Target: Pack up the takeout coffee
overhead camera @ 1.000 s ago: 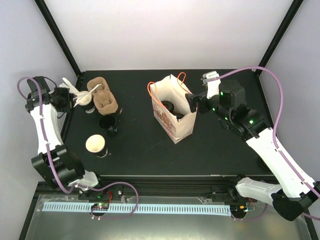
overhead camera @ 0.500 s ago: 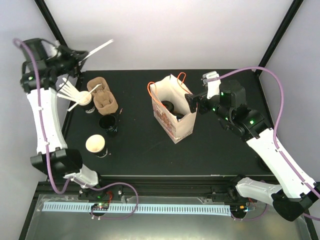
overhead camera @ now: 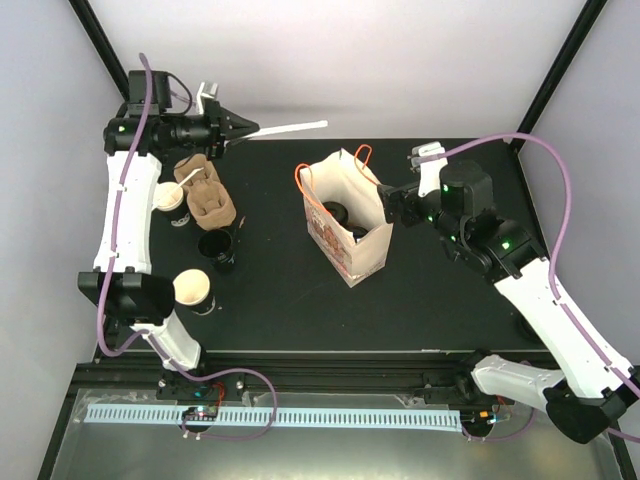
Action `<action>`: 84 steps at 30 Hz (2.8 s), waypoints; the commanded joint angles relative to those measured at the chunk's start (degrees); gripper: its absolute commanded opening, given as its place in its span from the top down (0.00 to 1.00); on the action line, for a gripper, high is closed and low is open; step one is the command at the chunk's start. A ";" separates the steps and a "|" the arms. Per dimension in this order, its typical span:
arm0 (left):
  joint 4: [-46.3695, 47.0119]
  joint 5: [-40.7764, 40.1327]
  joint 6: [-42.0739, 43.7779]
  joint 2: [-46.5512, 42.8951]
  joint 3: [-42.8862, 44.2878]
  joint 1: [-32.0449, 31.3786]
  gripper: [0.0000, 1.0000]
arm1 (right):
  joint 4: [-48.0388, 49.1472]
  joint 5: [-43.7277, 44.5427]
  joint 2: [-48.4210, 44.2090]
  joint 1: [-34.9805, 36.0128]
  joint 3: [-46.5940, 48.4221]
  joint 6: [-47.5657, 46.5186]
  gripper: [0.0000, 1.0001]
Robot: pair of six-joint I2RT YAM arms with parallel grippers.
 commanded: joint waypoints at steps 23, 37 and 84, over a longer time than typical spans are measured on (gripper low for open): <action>-20.95 -18.45 16.67 -0.96 6.40 -17.50 0.54 | -2.70 1.54 -2.62 -0.30 0.47 3.79 0.00; -8.26 -16.97 7.65 -7.31 -3.19 -11.69 0.22 | -3.31 1.09 -4.21 -0.34 -1.32 4.10 0.00; 2.64 -68.26 -48.31 14.58 -10.64 9.62 0.60 | -4.09 2.95 -4.47 -0.37 -1.62 3.38 0.00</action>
